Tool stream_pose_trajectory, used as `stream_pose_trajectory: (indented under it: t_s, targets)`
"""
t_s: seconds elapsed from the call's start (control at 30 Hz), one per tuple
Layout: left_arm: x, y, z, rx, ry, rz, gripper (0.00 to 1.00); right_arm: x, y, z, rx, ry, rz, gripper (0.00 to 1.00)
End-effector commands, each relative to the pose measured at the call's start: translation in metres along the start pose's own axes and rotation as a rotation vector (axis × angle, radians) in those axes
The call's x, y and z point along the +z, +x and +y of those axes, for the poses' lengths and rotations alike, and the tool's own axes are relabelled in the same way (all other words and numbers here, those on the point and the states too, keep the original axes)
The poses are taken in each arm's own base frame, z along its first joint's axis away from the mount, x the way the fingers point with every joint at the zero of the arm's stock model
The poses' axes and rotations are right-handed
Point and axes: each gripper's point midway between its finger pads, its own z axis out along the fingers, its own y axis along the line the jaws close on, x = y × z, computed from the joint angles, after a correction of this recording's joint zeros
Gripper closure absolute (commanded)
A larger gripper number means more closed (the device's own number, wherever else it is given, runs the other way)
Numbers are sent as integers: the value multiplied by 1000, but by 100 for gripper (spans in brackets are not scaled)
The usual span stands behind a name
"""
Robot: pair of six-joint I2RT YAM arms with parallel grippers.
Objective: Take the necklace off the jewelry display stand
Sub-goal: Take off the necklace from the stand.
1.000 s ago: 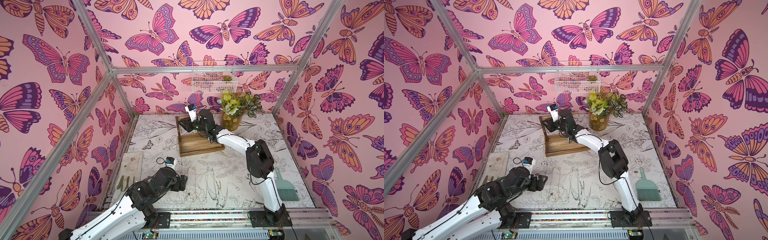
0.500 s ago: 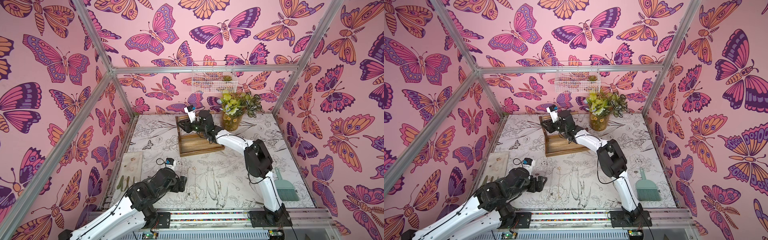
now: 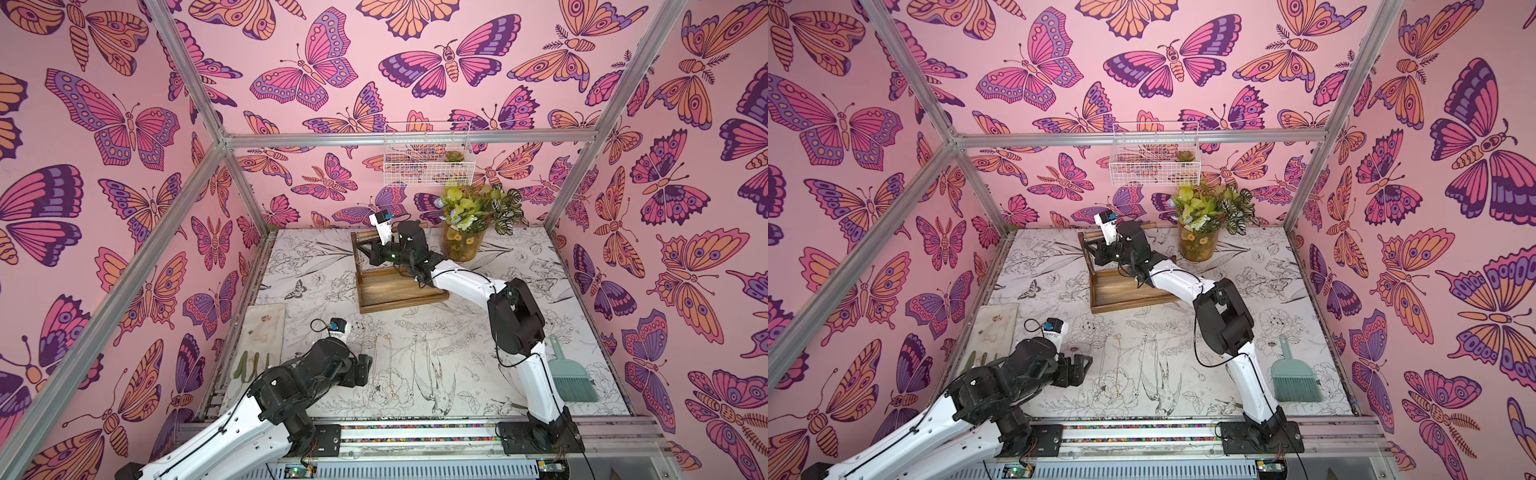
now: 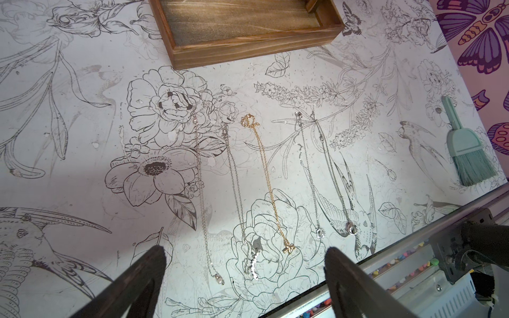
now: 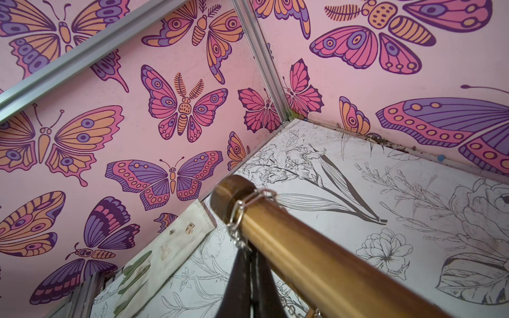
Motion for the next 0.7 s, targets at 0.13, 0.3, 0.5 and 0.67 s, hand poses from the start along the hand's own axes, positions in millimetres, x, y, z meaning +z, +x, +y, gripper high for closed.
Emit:
stream_pose_trajectory:
  t_s: [0.13,0.3,0.5,0.67]
  targets:
    - [2,7,6,2,-19,21,8,-31,-28,-15,-30,113,-83,100]
    - [3,7,7,-4,-19,22,8,-51,-39,-24,-35,146,-115,100]
    - [5,6,3,2,-13,25,8,-73,-52,-26,-66,177,-132,100]
    - [10,3,-2,8,-1,27,8,-92,-59,-33,-86,219,-130,100]
